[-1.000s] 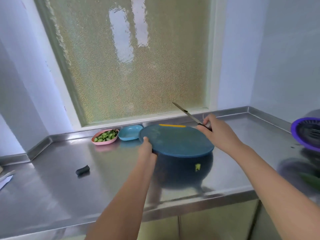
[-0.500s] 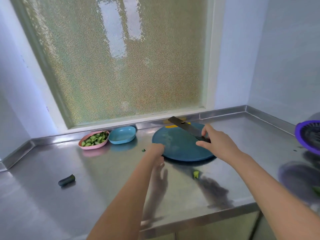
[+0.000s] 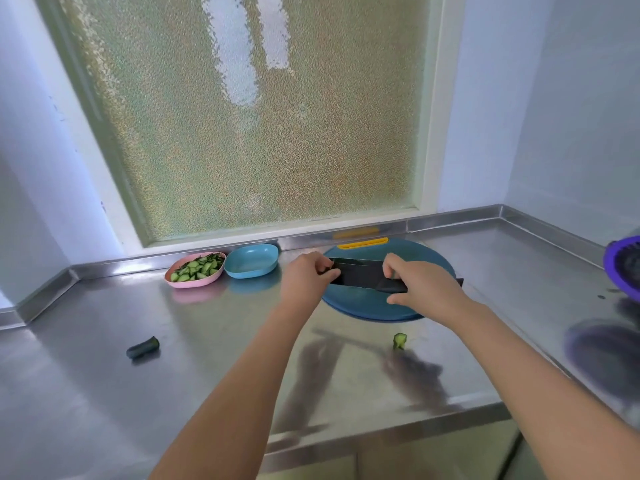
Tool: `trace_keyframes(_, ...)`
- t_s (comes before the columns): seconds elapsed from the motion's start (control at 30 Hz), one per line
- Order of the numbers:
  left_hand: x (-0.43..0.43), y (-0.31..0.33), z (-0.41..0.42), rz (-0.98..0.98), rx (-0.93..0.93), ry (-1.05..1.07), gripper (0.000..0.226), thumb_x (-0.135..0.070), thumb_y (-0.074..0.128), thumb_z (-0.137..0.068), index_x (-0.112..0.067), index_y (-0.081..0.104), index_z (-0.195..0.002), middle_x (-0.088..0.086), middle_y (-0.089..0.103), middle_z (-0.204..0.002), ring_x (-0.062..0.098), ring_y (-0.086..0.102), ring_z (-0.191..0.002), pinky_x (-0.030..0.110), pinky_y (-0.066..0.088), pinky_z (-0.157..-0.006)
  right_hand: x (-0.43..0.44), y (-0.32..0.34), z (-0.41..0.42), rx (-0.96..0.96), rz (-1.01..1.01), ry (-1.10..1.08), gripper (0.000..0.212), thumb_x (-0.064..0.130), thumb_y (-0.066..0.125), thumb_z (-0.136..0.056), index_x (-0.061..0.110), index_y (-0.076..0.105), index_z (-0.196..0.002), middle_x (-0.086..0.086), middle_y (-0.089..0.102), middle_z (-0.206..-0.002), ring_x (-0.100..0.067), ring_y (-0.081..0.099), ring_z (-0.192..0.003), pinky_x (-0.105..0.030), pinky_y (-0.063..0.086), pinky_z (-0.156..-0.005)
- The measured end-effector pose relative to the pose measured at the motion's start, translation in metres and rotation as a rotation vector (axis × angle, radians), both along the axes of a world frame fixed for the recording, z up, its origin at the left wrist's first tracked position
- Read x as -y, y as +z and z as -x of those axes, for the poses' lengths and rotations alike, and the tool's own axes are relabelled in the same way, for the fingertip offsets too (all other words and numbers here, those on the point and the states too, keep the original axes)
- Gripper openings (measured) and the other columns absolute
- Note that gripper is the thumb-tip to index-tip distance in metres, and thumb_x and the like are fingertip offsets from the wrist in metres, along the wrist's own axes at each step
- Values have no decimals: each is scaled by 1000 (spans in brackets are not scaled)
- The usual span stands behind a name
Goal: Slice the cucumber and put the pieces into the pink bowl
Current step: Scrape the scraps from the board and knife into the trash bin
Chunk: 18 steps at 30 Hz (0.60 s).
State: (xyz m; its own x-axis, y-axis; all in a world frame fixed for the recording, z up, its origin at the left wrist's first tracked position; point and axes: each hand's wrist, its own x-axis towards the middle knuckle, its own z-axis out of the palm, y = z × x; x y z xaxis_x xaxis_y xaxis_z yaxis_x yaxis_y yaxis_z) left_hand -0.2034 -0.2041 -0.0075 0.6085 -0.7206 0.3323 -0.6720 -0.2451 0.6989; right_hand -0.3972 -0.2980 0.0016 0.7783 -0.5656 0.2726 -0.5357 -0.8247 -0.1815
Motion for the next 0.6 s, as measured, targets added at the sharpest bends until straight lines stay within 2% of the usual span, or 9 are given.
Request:
trace_keyframes(0.07, -1, -2, 0, -17, -24, 37, 15, -25, 71, -80, -13, 68, -90, -3, 65, -83, 12, 58, -77, 22, 39, -63, -4, 1, 0, -28, 48, 14, 34, 28, 67, -86, 24, 35, -93, 4, 52, -72, -18, 49, -67, -33, 38, -56)
trace_keyframes(0.2, -4, -3, -1, -35, -65, 89, 12, -25, 72, -79, -15, 67, -79, -4, 63, -73, 12, 56, -67, 22, 37, -56, -9, 3, 1, -57, 104, 32, 33, 28, 66, -87, 25, 34, -94, 3, 51, -73, -18, 50, -68, -33, 39, -55)
trace_keyframes(0.4, -5, -2, -2, -132, -29, 79, 10, -20, 65, -81, -12, 68, -76, -3, 62, -69, 17, 59, -70, 23, 42, -63, -12, 2, 3, -69, 126, 41, 34, 28, 65, -87, 25, 32, -92, 4, 45, -68, -17, 45, -64, -32, 37, -54)
trace_keyframes(0.53, -13, 0, -3, -105, 10, 111, 11, -21, 62, -81, -15, 63, -72, -2, 63, -70, 17, 57, -69, 24, 40, -61, -6, -7, 5, -17, 20, -14, 33, 27, 67, -86, 24, 36, -96, 2, 59, -83, -19, 54, -74, -34, 45, -62)
trace_keyframes(0.6, -21, -2, -11, -93, 22, 147, 12, -22, 62, -81, -14, 63, -72, 0, 65, -71, 18, 58, -69, 25, 40, -60, -1, -11, 8, 8, -42, -83, 31, 28, 67, -87, 23, 39, -99, 3, 63, -93, -19, 56, -77, -32, 44, -59)
